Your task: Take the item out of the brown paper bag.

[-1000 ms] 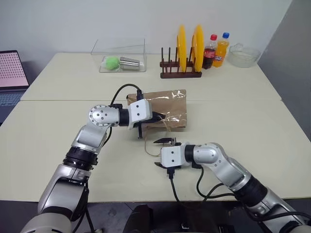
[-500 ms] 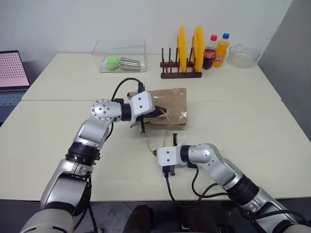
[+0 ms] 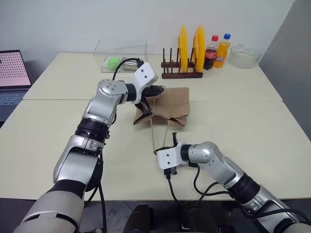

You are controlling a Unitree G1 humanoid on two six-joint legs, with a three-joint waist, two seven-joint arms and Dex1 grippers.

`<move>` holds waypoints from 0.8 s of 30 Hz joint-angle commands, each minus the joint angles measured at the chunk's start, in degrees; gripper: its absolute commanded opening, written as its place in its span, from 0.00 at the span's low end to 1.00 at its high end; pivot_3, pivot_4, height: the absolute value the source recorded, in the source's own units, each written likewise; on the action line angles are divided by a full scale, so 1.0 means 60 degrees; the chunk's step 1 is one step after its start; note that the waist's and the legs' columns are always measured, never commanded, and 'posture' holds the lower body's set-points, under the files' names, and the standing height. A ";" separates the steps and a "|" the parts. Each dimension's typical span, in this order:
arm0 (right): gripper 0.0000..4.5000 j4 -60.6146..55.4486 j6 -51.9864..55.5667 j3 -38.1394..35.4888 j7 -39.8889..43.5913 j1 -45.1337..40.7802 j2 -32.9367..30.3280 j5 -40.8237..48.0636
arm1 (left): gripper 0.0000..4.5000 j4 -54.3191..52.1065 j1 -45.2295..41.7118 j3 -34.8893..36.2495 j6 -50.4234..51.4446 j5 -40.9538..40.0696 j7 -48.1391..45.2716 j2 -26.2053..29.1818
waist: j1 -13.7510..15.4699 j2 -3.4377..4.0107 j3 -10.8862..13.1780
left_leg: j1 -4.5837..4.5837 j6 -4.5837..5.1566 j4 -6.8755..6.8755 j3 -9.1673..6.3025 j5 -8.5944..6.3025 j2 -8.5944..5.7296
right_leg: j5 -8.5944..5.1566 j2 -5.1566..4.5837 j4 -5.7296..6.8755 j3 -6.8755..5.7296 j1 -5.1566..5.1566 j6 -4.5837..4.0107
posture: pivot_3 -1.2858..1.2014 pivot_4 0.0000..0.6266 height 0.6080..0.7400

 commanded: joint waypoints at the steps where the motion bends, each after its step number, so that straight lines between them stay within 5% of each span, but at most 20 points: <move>1: 0.01 0.0684 0.0012 0.0661 0.0556 0.0602 -0.0303 -0.0357 | 0.00 0.0643 -0.1293 0.0732 -0.0570 0.0044 0.0503 0.0051 | 0.0002 -0.0002 -0.0001 | 0.0001 0.0000 0.0000 0.0001 0.0000 0.0000 | 0.0000 0.0000 0.0000 0.0001 0.0001 0.0000 | 0.52 0.24 1.00; 24: 0.01 0.0883 -0.0353 0.0718 0.0691 0.1048 -0.0557 -0.0636 | 0.00 0.3528 -0.3365 0.1087 -0.2196 0.0640 0.0868 -0.0144 | -0.0046 0.0002 -0.0075 | 0.0025 -0.0001 -0.0003 0.0012 -0.0002 -0.0003 | -0.0014 -0.0002 -0.0007 0.0010 0.0021 0.0023 | 0.52 0.24 1.00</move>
